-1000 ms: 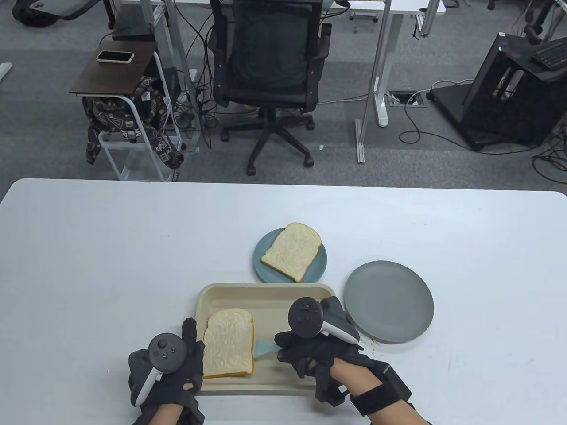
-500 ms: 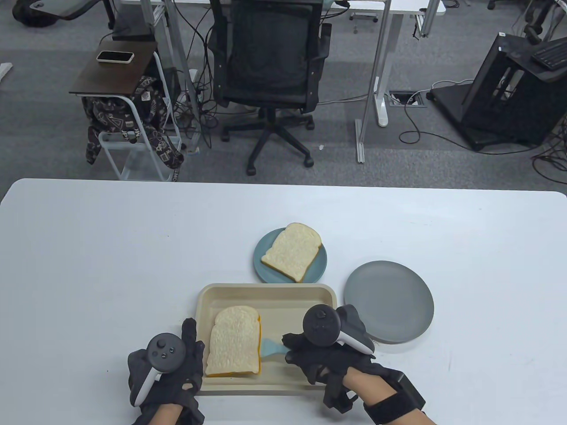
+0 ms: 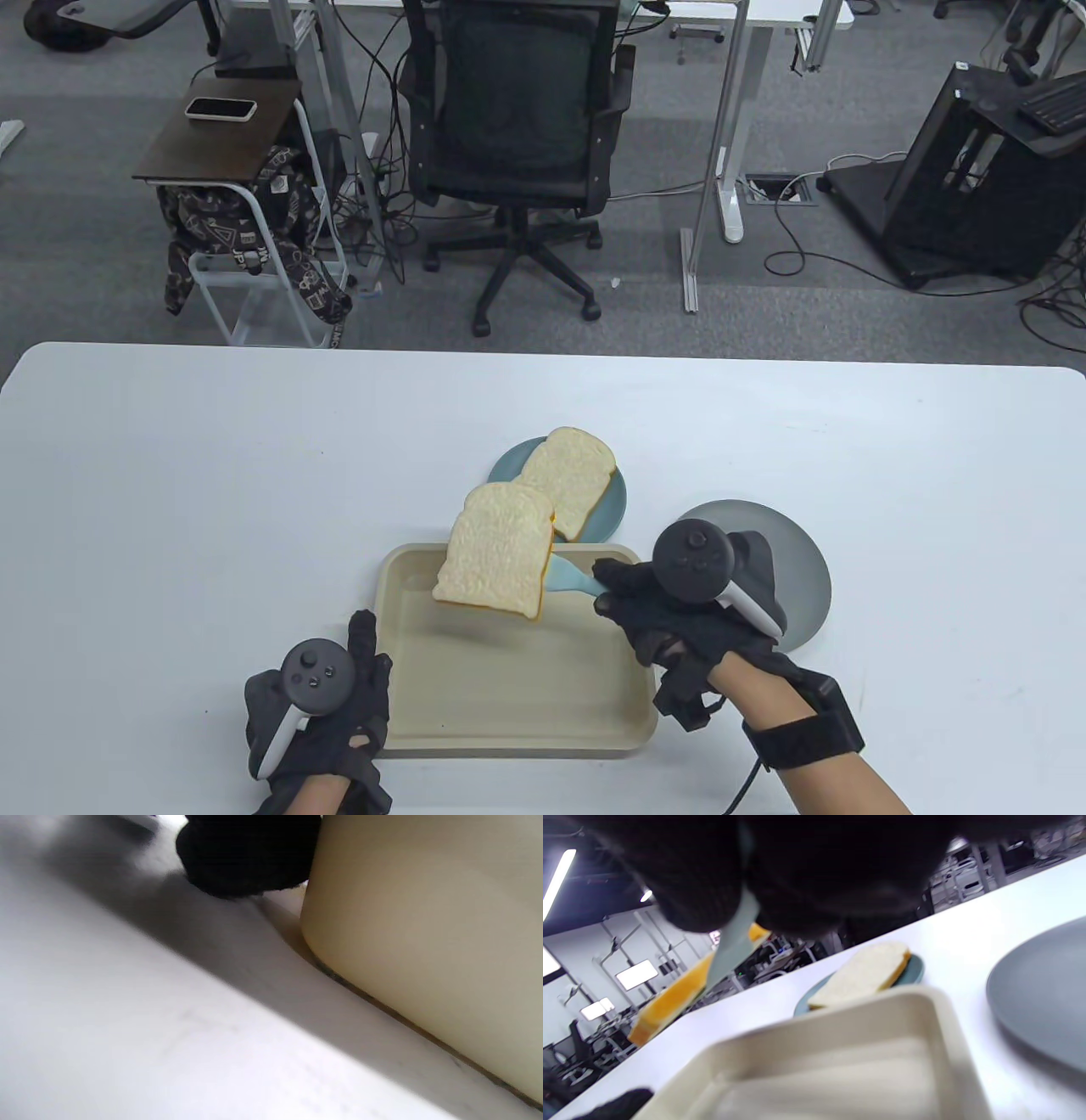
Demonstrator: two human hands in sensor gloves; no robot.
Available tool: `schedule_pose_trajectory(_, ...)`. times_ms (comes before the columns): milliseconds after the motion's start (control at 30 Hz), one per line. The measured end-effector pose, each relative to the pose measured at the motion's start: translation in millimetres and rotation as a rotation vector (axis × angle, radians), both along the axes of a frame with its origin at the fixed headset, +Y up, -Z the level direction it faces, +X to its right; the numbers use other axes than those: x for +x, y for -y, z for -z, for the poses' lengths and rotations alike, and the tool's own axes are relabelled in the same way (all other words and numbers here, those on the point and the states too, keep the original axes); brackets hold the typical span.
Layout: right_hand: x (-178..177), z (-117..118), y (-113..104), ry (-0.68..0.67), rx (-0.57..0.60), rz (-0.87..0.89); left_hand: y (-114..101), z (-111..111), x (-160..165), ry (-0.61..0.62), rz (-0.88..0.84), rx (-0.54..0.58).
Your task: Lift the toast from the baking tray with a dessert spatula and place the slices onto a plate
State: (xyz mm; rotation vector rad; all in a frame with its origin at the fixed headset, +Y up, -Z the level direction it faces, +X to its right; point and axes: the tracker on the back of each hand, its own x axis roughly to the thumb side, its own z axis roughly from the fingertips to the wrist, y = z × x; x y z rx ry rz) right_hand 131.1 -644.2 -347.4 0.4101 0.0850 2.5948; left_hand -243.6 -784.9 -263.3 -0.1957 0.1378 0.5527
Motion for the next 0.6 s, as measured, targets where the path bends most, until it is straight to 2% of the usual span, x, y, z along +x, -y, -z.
schedule_pose_trajectory(133,12,18,-12,0.075,0.029,-0.002,0,0,0,0.0,-0.001,0.0)
schedule_pose_trajectory(267,18,35,-14,0.137,0.029,-0.013,0,0,0,0.001,-0.003,-0.001)
schedule_pose_trajectory(600,23,77,6,0.262,-0.035,-0.084,0,0,-1,0.002,-0.004,-0.002)
